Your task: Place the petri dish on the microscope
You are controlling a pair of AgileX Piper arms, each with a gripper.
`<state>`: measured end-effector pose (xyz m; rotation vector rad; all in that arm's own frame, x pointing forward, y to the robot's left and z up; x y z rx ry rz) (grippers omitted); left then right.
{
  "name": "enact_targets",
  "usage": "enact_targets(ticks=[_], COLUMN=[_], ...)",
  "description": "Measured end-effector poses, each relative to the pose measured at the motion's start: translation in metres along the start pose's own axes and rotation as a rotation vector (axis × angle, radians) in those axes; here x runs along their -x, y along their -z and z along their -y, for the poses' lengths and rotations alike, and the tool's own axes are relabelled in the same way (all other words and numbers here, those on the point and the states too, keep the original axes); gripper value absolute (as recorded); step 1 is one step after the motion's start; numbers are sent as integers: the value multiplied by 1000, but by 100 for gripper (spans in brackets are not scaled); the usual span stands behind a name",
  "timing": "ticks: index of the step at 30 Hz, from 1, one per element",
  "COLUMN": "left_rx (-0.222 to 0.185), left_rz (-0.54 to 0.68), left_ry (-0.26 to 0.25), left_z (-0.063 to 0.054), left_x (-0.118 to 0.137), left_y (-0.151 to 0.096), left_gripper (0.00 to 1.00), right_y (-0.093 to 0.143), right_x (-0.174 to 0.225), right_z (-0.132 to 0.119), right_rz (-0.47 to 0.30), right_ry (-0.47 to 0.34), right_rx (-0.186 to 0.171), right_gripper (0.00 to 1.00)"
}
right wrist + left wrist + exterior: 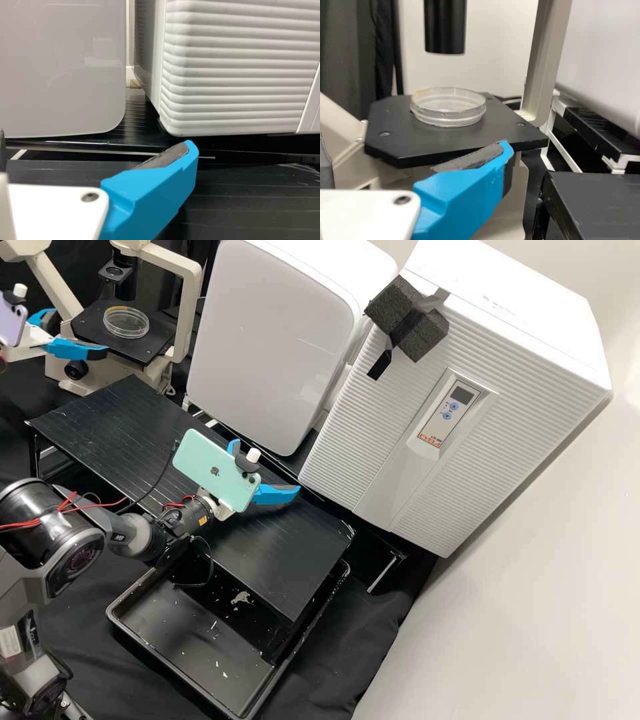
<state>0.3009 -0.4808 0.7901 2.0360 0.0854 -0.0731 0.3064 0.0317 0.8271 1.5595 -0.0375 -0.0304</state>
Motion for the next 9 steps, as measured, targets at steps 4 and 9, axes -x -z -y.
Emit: enact_targets(ticks=[4, 9], left_rx=[-41, -58], left_rz=[16, 32], left_ry=[-101, -157], left_z=[4, 15], left_x=[23, 42], left_y=[-10, -14], left_gripper=[100, 100], right_y=[0, 0], right_x=[0, 0], right_z=[0, 0], right_rz=[0, 0], right_ry=[0, 0], right_rx=[0, 0], right_gripper=[100, 100])
